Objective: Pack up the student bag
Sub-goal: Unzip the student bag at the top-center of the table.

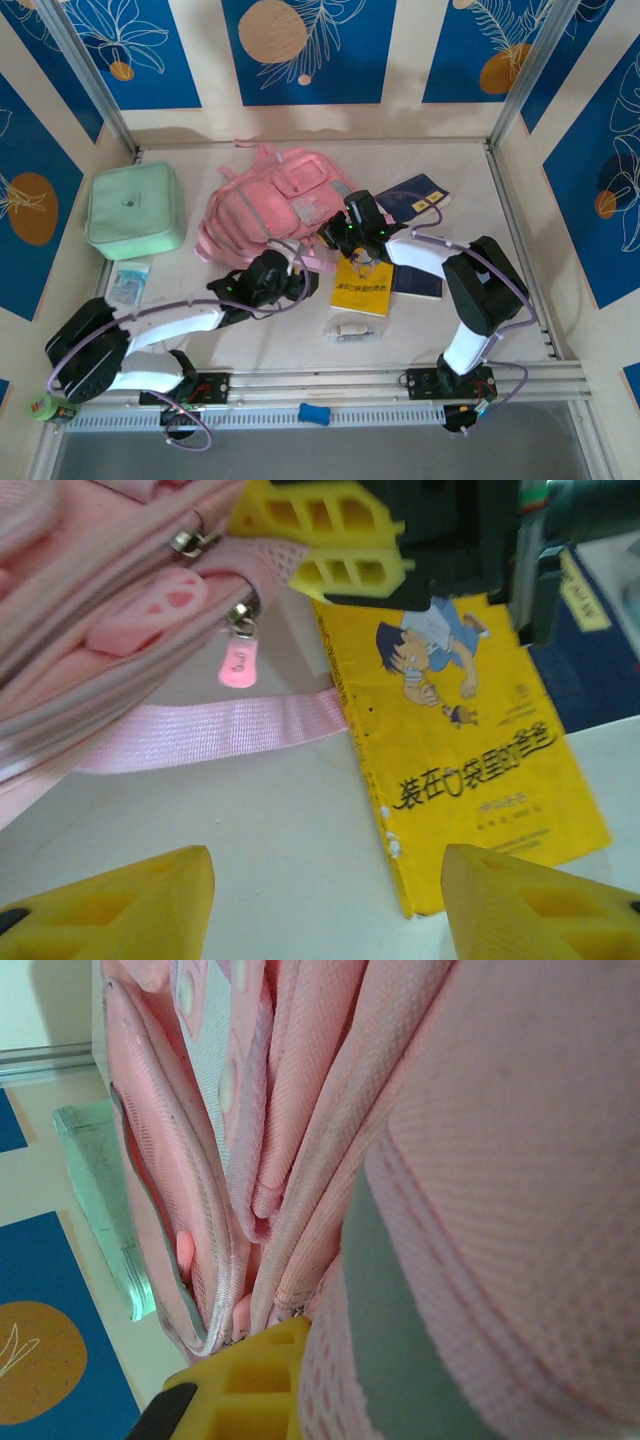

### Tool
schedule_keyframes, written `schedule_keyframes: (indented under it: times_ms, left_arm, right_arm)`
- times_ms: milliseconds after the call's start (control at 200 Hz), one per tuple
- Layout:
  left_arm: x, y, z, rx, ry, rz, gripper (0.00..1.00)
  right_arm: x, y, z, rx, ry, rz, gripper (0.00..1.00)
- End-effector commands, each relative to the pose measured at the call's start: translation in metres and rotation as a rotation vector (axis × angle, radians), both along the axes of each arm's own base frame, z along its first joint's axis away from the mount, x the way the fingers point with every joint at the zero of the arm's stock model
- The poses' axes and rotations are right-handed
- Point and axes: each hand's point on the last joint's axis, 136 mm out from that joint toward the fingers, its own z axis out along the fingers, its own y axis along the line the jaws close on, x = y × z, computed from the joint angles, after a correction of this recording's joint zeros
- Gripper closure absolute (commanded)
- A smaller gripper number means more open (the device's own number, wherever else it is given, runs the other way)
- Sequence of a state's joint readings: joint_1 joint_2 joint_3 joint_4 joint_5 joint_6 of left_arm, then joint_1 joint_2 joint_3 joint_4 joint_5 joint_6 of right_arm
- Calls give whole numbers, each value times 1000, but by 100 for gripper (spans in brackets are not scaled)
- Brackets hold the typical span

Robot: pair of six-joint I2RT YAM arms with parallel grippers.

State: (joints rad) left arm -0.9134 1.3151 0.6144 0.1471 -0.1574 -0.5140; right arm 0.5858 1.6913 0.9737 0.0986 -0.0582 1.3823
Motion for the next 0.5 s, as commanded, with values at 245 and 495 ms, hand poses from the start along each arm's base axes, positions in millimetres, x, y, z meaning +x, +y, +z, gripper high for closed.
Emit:
schedule_keyframes:
  times_ms: [245, 495]
  left_arm:
    - [54, -22, 0, 57, -152, 142, 47]
    - [83, -22, -5, 108, -181, 277, 58]
  right_arm:
    - [-1, 14, 61, 88, -75, 25, 100]
    - [-8, 15, 52, 98, -50, 27, 100]
